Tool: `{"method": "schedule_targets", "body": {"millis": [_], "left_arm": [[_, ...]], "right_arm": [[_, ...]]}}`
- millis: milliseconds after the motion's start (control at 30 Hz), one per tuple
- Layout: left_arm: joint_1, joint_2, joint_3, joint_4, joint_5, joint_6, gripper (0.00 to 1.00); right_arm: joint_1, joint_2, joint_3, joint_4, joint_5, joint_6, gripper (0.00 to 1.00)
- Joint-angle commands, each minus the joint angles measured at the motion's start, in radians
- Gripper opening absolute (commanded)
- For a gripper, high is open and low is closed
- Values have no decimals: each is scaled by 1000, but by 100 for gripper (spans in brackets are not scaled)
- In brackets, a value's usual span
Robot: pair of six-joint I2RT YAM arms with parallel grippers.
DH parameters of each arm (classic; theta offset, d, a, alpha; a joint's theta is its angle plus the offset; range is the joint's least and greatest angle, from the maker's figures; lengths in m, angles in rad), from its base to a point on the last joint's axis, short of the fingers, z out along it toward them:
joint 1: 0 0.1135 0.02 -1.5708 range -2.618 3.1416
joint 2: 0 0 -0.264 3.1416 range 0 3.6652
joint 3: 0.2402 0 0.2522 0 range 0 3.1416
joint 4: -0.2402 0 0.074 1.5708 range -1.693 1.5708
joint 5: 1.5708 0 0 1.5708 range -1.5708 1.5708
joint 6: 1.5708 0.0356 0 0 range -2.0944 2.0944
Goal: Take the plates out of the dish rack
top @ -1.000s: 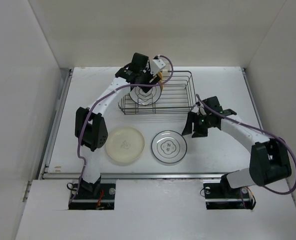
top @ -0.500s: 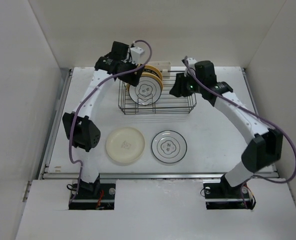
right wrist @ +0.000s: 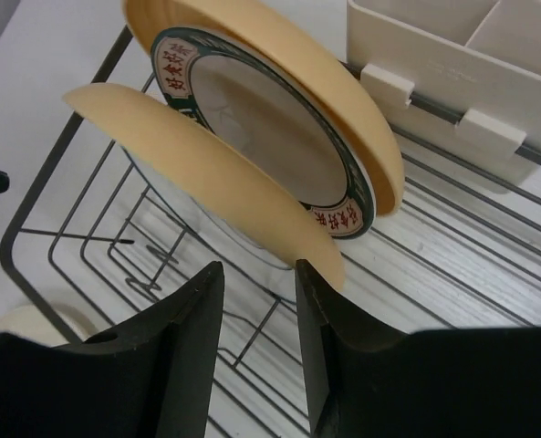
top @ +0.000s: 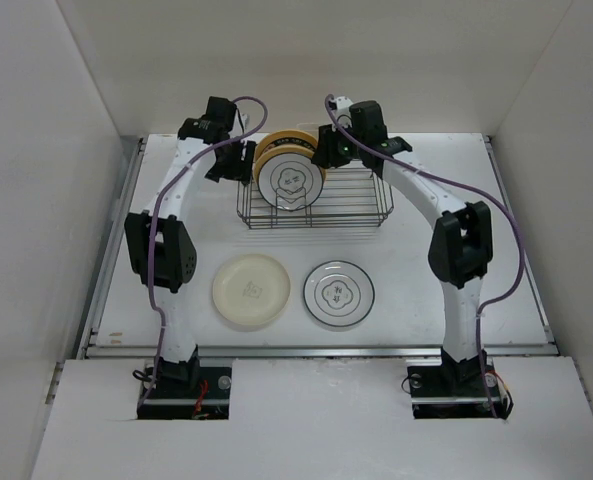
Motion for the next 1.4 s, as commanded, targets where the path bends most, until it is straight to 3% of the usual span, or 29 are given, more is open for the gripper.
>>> {"method": "schedule_targets", "body": {"millis": [0, 133, 300, 400, 467, 500, 533, 567, 600, 667, 933, 1367], "left_arm": [[40, 44, 0, -41, -33, -39, 67], [40, 107, 12, -53, -33, -39, 63], [40, 144, 12, -63, -33, -39, 46], [40, 155, 12, -82, -6, -30, 45], [49, 164, 3, -92, 17, -30, 32], [49, 164, -8, -92, 26, -30, 26], [49, 164, -8, -92, 37, -30, 18], [49, 164, -8, -92, 37, -30, 5], [49, 173, -8, -92, 46, -39, 0], [49, 173, -8, -101, 55, -39, 0], [49, 173, 1, -119, 65, -49, 0], [49, 173, 20, -119, 36, -49, 0]], "right_arm": [[14, 49, 93, 37, -39, -23, 43], [14, 88, 133, 37, -30, -23, 40], [14, 111, 145, 47, -14, -23, 40], [14, 93, 124, 35, 19, -23, 40], [14, 34, 74, 55, 20, -32, 49], [14, 13, 47, 69, 20, -41, 62], [14, -8, 3, 79, 39, -41, 65], [25, -45, -12, 80, 52, -59, 67], [38, -62, -41, 89, 79, -85, 67], [58, -111, -77, 98, 105, -111, 67], [120, -181, -184, 144, 136, -142, 47], [120, 83, 113, 64, 239, -142, 46]]}}
